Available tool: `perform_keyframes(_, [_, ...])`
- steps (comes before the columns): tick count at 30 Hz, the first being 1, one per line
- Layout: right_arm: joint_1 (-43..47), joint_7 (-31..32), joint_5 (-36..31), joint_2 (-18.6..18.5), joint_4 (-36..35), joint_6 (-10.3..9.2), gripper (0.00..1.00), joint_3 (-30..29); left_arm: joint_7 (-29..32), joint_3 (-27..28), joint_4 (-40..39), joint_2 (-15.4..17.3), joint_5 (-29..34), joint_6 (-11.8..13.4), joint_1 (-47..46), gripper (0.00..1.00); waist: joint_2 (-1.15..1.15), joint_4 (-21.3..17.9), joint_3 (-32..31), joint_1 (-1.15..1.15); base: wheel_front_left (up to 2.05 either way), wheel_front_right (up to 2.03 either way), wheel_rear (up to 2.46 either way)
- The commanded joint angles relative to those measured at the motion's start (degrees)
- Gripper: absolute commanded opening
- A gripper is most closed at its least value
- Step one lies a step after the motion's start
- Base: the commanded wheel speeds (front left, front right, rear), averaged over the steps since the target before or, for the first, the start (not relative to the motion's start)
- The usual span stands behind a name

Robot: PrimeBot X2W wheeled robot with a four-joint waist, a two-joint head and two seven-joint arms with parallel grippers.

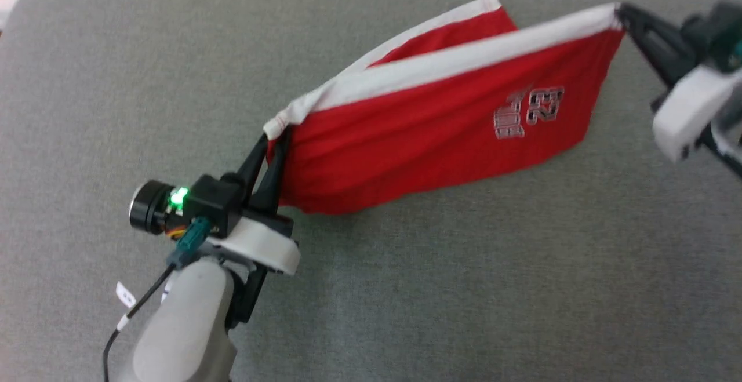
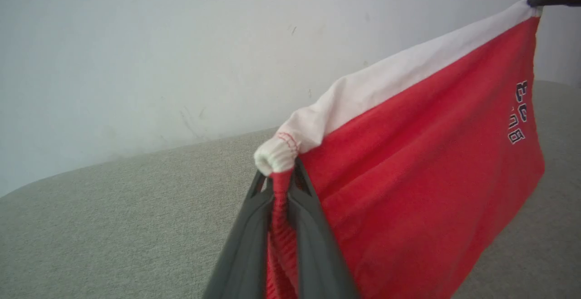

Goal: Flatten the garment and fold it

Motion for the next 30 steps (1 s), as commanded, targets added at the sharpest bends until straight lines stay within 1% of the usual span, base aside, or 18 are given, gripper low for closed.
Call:
perform_keyframes(1, [-4.36, 0.99, 0.9, 0.6, 2.63, -0.13, 0.0, 2.48, -0.26, 1.06, 0.49, -1.1, 0.85, 0.3, -1.82, 0.0, 0.0, 3.5, 5.81, -0.02, 0.0, 0.0, 0.0])
perform_keyframes(6, [-16.04, 2.59, 2.56, 2.79, 10.86, -0.13, 0.0, 10.63, -0.26, 3.26, 2.07, -3.87, 2.2, 0.63, -4.58, 0.0, 0.0, 5.17, 10.3, -0.02, 0.0, 0.0, 0.0])
perform_keyframes(7, [-16.04, 2.59, 2.56, 2.79, 10.86, -0.13, 0.0, 10.63, -0.26, 3.26, 2.07, -3.87, 2.2, 0.63, -4.58, 0.0, 0.0, 5.17, 10.3, -0.02, 0.0, 0.0, 0.0])
perform_keyframes(13, [-25.76, 2.61, 4.5, 4.9, 20.08, -0.13, 0.0, 18.04, -0.26, 4.99, 2.93, -6.54, 3.5, 0.85, -6.29, 0.0, 0.0, 7.39, 14.52, -0.02, 0.0, 0.0, 0.0])
perform_keyframes(19, [-31.0, 3.48, 7.42, 6.79, 26.79, -0.13, 0.0, 25.33, -0.26, 5.52, 3.55, -8.02, 4.77, 0.28, -7.24, 0.0, 0.0, 8.7, 16.7, -0.02, 0.0, 0.0, 0.0])
perform_keyframes(23, [-32.34, 6.56, 10.42, 7.5, 29.78, -0.13, 0.0, 30.98, -0.26, 5.13, 4.64, -8.54, 5.63, -0.4, -7.35, 0.0, 0.0, 9.12, 16.99, -0.02, 0.0, 0.0, 0.0])
perform_keyframes(26, [-33.13, 6.32, 13.35, 7.57, 31.1, -0.13, 0.0, 32.86, -0.26, 4.78, 5.55, -8.91, 6.04, -0.78, -7.47, 0.0, 0.0, 9.3, 16.43, -0.02, 0.0, 0.0, 0.0])
perform_keyframes(27, [-33.33, 5.44, 13.92, 7.56, 31.43, -0.13, 0.0, 33.26, -0.26, 4.67, 5.82, -9.03, 6.11, -0.91, -7.44, 0.15, 0.0, 9.28, 16.0, -0.02, 0.0, 0.0, 0.0])
perform_keyframes(28, [-33.39, 4.47, 14.6, 7.59, 31.91, -0.13, 0.16, 33.44, -0.26, 4.62, 5.99, -9.11, 6.27, -0.91, -7.38, 0.73, 0.0, 9.24, 15.38, -0.02, 0.0, 0.0, 0.0])
perform_keyframes(29, [-33.28, 3.73, 15.45, 7.65, 32.37, -0.13, 0.49, 33.6, -0.26, 4.66, 5.75, -9.11, 6.7, -0.68, -7.37, 1.0, 0.0, 9.17, 14.7, -0.02, 0.0, 0.0, 0.0])
perform_keyframes(30, [-33.17, 2.92, 16.23, 7.68, 32.62, -0.13, 1.0, 33.79, -0.26, 4.76, 5.59, -9.13, 6.85, -0.61, -7.17, 1.0, 0.0, 9.06, 13.87, -0.02, 0.0, 0.0, 0.0])
